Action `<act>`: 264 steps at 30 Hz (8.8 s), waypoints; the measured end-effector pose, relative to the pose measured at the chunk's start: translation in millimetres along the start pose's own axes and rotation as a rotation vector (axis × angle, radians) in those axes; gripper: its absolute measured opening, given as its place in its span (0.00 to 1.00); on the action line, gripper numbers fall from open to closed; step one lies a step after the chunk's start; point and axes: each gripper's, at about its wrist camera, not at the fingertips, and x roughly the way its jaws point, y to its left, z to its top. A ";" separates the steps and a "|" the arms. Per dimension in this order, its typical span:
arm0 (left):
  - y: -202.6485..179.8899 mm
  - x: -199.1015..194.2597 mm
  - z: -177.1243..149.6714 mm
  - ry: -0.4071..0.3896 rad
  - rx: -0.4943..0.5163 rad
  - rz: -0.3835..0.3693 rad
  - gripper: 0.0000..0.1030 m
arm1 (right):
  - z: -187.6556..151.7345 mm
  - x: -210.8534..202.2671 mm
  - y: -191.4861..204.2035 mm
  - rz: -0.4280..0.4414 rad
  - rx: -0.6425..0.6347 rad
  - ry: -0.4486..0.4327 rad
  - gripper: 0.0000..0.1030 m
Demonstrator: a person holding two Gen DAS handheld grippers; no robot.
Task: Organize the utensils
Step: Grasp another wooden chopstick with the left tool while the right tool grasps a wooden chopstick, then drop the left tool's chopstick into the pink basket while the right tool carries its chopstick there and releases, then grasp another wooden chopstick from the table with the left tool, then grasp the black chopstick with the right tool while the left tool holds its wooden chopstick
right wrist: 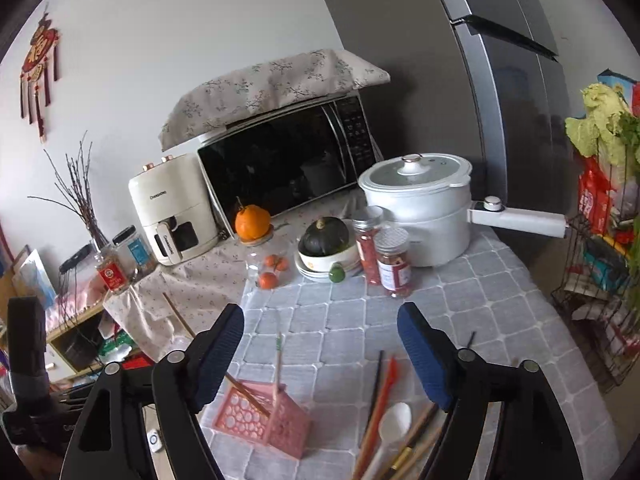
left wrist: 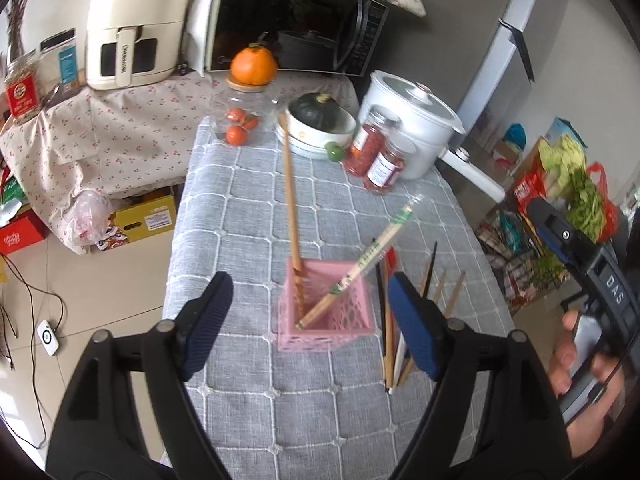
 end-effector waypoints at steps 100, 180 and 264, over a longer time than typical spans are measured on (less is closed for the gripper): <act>-111.1 46.5 -28.8 0.100 0.280 -0.142 0.07 | -87.5 140.8 -181.3 -0.283 0.230 0.647 0.08; 38.1 -1.6 22.8 -0.176 -0.058 0.057 0.36 | -60.7 74.2 99.9 -0.028 -0.107 -0.309 0.15; -203.6 192.1 -16.2 0.329 0.374 -0.048 0.07 | -72.3 95.1 -234.2 -0.368 0.246 0.612 0.92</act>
